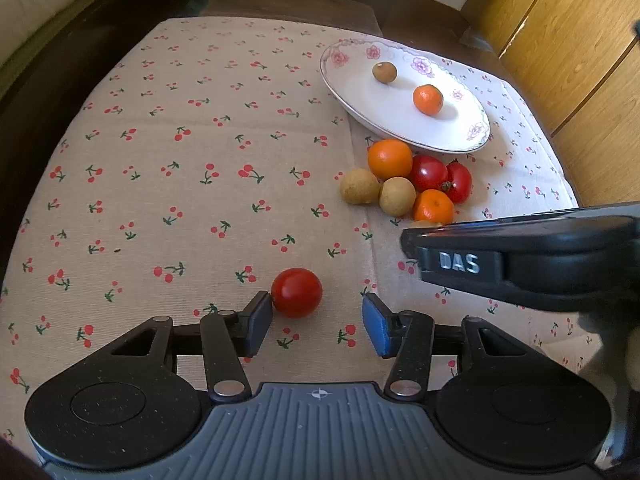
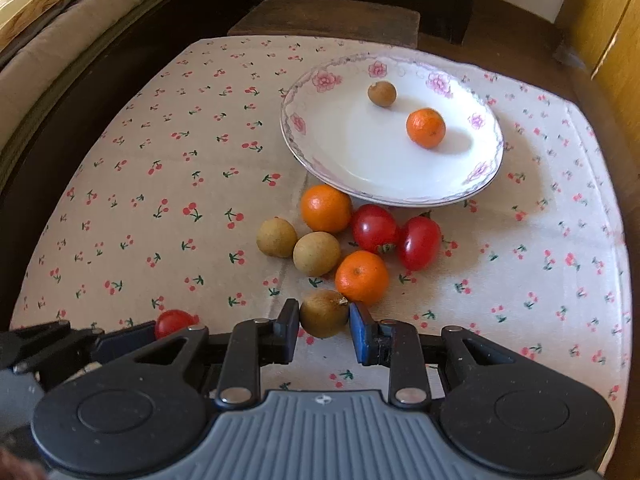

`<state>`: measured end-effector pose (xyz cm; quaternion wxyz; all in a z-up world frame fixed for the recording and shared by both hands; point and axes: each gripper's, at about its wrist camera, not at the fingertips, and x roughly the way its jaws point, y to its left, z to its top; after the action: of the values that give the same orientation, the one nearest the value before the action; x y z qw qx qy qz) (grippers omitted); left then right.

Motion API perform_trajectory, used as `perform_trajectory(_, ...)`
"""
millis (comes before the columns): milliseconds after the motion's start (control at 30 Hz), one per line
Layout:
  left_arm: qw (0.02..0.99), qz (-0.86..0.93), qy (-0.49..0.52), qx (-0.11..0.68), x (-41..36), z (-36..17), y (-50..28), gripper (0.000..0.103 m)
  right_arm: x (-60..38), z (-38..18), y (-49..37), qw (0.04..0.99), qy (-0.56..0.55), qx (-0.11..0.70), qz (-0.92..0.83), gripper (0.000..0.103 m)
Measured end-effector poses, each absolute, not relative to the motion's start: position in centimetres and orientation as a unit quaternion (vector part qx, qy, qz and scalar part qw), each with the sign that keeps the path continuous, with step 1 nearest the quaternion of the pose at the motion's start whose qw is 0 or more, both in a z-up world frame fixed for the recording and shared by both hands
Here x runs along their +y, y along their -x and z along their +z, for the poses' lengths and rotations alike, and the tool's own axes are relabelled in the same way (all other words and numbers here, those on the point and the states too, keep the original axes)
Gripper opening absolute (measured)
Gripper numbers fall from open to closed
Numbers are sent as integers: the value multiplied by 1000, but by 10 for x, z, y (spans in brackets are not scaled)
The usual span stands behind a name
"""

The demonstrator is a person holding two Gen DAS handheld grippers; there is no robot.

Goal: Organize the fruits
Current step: 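Grasp a brown kiwi beside the mandarin with the right tool, then grasp the red tomato with the left tool while the right tool holds the kiwi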

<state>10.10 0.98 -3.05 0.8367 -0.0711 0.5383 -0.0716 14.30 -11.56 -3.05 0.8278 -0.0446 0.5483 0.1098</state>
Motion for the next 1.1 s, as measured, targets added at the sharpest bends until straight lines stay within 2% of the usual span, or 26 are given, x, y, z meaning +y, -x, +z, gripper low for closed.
perform_trajectory(400, 838, -73, 51, 538, 3, -32, -104, 59, -135, -18, -118, 834, 56, 538, 106, 29)
perform_trajectory(1100, 831, -69, 63, 548, 10, -31, -114, 54, -151, -15, -104, 832, 53, 541, 111, 29)
